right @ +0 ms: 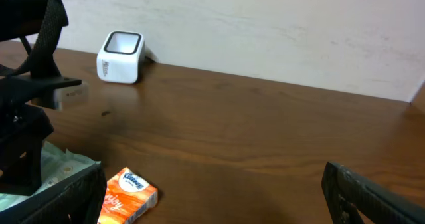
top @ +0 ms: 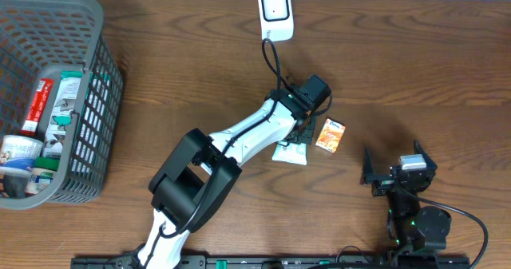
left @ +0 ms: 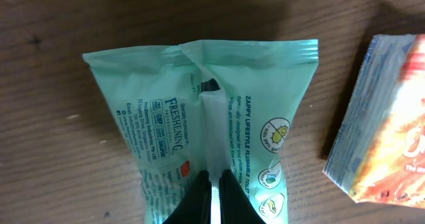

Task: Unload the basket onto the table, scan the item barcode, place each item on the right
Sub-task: 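Hold the mint wipes pack under the white scanner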

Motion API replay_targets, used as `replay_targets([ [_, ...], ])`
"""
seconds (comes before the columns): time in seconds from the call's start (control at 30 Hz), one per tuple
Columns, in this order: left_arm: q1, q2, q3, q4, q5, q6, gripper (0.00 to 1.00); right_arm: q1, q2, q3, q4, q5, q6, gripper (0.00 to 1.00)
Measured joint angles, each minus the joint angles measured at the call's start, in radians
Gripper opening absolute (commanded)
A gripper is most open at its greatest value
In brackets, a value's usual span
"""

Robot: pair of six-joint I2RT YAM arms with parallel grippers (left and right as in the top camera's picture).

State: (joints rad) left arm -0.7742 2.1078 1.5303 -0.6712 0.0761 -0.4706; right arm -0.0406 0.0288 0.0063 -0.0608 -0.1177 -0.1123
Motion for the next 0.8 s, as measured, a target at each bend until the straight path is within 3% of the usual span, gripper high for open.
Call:
replay_targets([
  [0.53,0.003,-0.087,0.006,0.027,-0.009,0.034,0.09,0.0,0.0,0.0,0.0,0.0,0.0,0.99],
  [0.8,0.007,-0.106,0.022,-0.07,-0.156,0.034,0.1,0.0,0.0,0.0,0.0,0.0,0.0,0.99],
])
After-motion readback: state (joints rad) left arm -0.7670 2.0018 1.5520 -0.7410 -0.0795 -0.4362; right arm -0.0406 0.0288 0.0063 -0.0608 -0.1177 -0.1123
